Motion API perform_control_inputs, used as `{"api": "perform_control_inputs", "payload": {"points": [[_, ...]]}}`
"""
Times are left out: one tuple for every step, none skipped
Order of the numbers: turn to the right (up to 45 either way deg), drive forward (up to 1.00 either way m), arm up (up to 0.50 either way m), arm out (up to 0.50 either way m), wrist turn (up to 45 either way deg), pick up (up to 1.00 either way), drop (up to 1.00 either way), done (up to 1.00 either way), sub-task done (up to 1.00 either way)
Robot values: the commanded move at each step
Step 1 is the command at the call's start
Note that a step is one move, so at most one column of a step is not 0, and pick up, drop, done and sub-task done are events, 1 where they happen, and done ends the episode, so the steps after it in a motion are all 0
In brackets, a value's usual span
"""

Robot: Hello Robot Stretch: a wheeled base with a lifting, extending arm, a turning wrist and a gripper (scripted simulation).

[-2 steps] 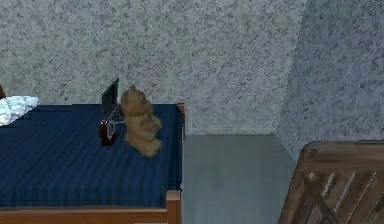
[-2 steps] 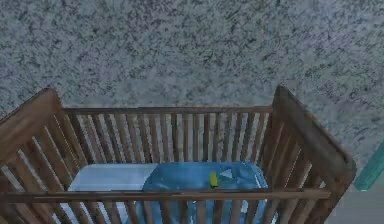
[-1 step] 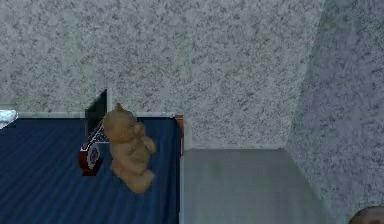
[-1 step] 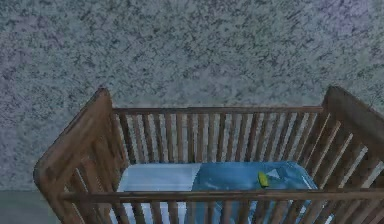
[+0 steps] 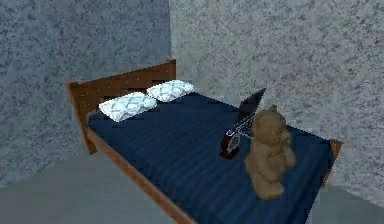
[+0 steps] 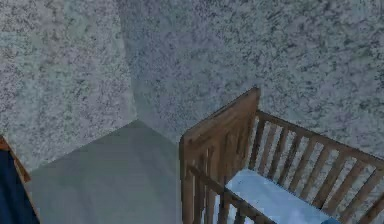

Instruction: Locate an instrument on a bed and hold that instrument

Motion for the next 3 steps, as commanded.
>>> {"api": "perform_control_inputs", "payload": {"points": [[-45.0, 0.0, 0.0, 0.0, 0.0, 0.0, 0.0, 0.0, 0.0], [-30.0, 0.0, 0.0, 0.0, 0.0, 0.0, 0.0, 0.0, 0.0], [45.0, 0.0, 0.0, 0.0, 0.0, 0.0, 0.0, 0.0, 0.0]]}}
